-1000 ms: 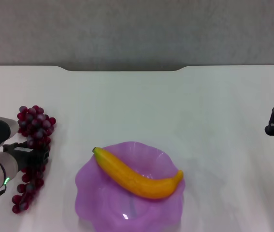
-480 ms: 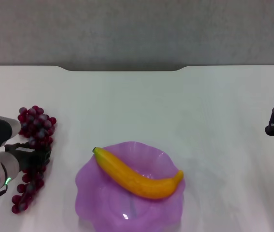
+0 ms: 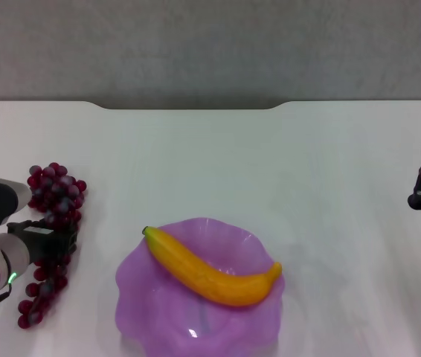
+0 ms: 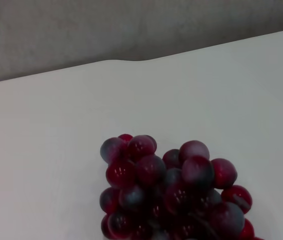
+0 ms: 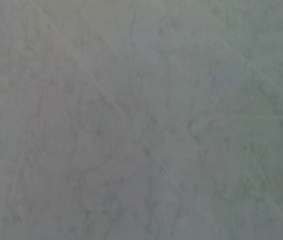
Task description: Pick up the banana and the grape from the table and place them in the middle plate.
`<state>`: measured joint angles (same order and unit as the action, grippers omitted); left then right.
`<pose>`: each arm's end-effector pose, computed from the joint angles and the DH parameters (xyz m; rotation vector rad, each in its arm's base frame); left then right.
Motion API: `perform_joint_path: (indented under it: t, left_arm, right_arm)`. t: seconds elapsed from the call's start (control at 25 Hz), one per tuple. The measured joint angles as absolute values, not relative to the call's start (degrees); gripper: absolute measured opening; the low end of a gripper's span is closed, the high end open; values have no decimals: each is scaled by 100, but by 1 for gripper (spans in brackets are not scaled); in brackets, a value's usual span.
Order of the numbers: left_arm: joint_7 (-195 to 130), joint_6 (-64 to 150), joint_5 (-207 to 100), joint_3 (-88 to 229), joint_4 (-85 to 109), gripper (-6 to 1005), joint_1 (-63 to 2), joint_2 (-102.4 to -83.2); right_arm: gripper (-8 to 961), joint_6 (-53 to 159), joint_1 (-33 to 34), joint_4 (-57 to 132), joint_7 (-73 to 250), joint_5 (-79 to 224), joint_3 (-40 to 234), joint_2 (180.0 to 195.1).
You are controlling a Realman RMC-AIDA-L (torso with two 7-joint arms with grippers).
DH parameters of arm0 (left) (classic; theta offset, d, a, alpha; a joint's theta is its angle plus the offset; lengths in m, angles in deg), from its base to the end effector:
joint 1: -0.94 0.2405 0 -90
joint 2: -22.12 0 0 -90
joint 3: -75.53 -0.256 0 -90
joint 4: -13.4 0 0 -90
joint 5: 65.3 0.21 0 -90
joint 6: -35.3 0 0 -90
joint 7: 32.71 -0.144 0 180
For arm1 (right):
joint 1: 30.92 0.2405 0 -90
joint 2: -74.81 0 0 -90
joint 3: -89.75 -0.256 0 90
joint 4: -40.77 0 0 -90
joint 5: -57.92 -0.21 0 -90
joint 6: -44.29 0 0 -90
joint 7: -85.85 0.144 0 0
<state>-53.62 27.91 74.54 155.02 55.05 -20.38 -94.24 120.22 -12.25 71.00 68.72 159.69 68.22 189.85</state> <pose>-0.3406 0.3669 -0.0415 -1.8843 -0.9837 -0.0032 0.2959 0.2916 -0.0306 -1.5451 0.3693 0.6739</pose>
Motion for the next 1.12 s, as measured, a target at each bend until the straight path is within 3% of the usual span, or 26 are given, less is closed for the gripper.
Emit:
perform_joint_path:
  t: [0.56,1.12]
  left_arm:
    - [-5417,2677,7510,15506,5807,428,-1888,-9417]
    - [-5424,2692,7516,15516,5875,305,-1857,-9415]
  right_arm:
    - [0,12023,-1238,7100,6872,15969,6822,18985]
    - [0,12026,-1221,7096,6872,15969,6822,18985]
